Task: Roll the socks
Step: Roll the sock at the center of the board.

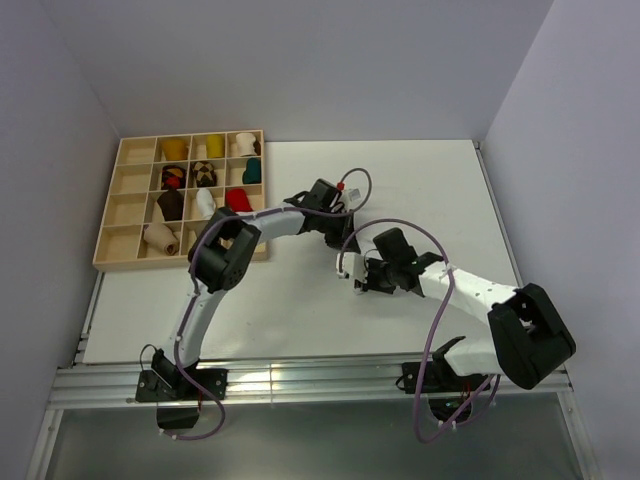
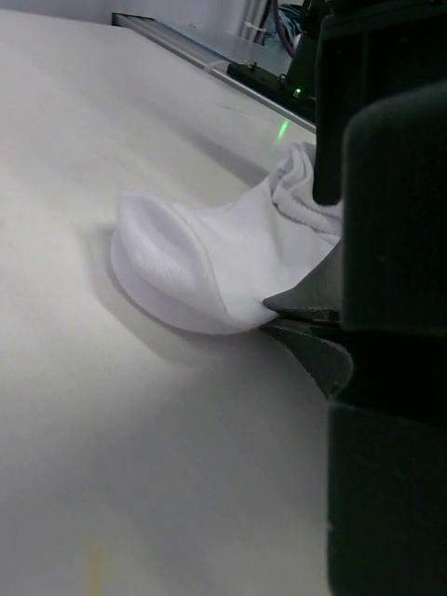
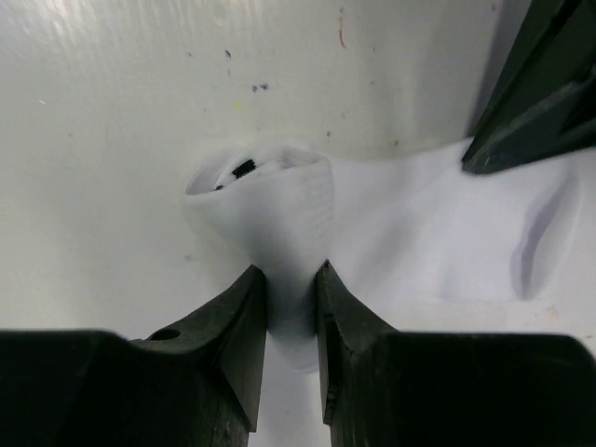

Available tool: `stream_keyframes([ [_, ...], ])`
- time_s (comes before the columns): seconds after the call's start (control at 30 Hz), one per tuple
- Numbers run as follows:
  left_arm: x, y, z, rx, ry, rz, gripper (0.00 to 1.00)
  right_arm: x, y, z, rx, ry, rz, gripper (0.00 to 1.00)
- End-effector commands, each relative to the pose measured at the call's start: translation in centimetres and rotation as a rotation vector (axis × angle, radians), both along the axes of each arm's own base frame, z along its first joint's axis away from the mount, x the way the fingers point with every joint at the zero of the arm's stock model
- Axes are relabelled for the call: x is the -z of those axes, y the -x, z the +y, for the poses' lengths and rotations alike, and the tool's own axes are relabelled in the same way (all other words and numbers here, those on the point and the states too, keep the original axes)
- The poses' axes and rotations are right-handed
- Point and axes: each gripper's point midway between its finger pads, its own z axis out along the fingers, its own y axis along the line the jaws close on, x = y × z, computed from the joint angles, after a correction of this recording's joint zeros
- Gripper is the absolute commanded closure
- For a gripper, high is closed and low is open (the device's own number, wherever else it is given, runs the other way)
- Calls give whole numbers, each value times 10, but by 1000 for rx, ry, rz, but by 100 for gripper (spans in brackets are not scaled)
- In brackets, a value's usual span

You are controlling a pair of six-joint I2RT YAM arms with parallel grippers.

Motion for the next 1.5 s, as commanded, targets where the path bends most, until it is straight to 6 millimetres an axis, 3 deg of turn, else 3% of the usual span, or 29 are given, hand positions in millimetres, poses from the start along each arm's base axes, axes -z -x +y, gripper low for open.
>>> stream_keyframes([
  [0.0, 9, -37, 45, -213, -108, -52, 100, -6, 16, 7, 6, -47, 128, 81],
  [0.2, 1, -45, 68, -315, -156, -87, 100, -9, 23, 11, 11, -71, 294, 81],
  [0.27, 2, -45, 74, -342, -178, -93, 100, -2, 32, 7, 28, -64, 422, 80],
  [0.3, 2, -45, 75, -347, -175, -98, 100, -6, 24, 10, 35, -66, 437, 80],
  [0.37, 3, -42, 77, -346, -171, -91, 100, 4, 35, 3, 46, -32, 574, 80],
  [0.5, 1, -41, 82, -370, -176, -102, 100, -3, 27, 11, 76, -57, 729, 79],
  [0.57, 2, -35, 84, -365, -164, -100, 100, 4, 26, 8, 120, -44, 810, 79],
  [0.6, 0, -35, 82, -364, -142, -101, 100, 3, 16, 8, 140, -50, 812, 79],
  [0.77, 9, -24, 90, -386, -148, -86, 100, -2, 17, 14, 143, -46, 1001, 79],
  [0.9, 10, -18, 92, -385, -139, -86, 100, 18, 13, 12, 201, 13, 1085, 78],
  [1.07, -12, -22, 91, -426, -85, -167, 99, 22, 6, 17, 245, 9, 1163, 78],
  [1.3, -22, -15, 100, -477, -95, -237, 84, 33, 4, 17, 276, 40, 1229, 78],
  [1.47, -41, -7, 101, -461, -73, -323, 62, 34, -13, 19, 323, 57, 1164, 77],
])
